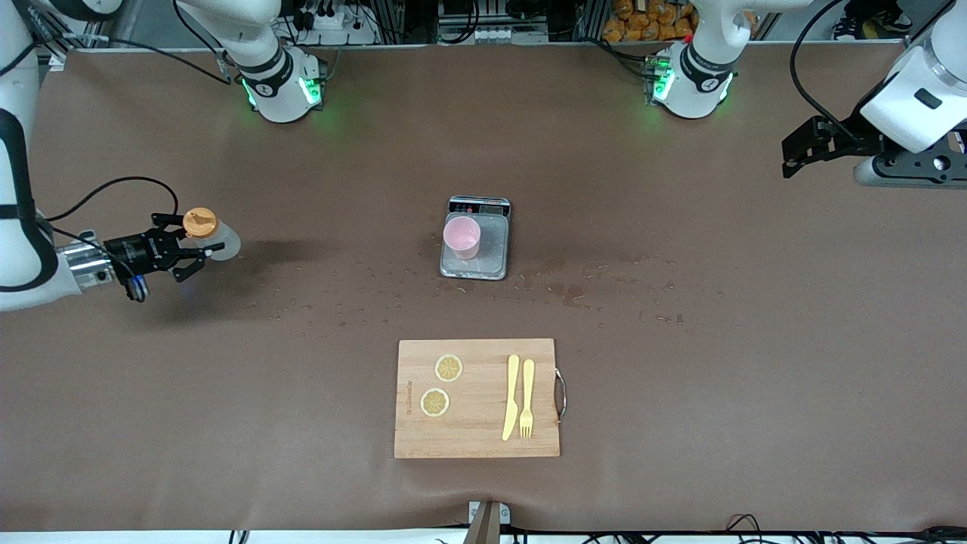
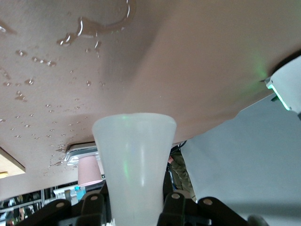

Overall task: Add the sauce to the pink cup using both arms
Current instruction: 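Lower the bottle upright onto the table and open the right gripper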

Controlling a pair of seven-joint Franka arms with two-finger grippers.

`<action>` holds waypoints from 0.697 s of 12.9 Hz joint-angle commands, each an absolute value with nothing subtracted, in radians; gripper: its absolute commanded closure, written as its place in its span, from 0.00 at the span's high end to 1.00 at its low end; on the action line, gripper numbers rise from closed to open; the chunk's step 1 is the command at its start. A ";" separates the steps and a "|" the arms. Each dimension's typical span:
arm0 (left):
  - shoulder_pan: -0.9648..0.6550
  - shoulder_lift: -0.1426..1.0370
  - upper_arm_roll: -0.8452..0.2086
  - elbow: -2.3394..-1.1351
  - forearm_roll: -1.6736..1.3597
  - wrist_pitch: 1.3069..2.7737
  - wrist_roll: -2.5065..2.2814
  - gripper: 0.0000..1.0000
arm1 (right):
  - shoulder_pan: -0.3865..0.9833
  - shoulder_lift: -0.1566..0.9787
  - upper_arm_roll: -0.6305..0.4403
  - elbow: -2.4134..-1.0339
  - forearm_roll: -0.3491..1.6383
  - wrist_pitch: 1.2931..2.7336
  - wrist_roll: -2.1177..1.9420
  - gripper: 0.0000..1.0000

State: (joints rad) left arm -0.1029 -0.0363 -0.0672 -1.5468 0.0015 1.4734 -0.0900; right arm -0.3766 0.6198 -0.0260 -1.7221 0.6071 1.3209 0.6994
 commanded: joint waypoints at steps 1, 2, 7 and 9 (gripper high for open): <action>-0.095 -0.038 -0.069 -1.546 -0.015 1.483 -0.083 1.00 | -0.420 0.696 -0.009 -1.701 0.637 1.292 0.602 0.30; -0.095 -0.038 -0.069 -1.546 -0.015 1.483 -0.083 1.00 | -0.425 0.713 -0.009 -1.698 0.637 1.292 0.580 0.30; -0.089 -0.037 -0.069 -1.546 -0.017 1.486 -0.066 1.00 | -0.425 0.776 -0.009 -1.687 0.637 1.304 0.503 0.38; -0.084 -0.037 -0.069 -1.548 -0.017 1.489 -0.063 1.00 | -0.431 0.807 -0.011 -1.655 0.629 1.310 0.476 0.46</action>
State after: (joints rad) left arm -0.0982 -0.0362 -0.0669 -1.5469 0.0015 1.4770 -0.0804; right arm -0.4048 0.7729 -0.0242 -1.7069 0.6135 1.3313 0.5001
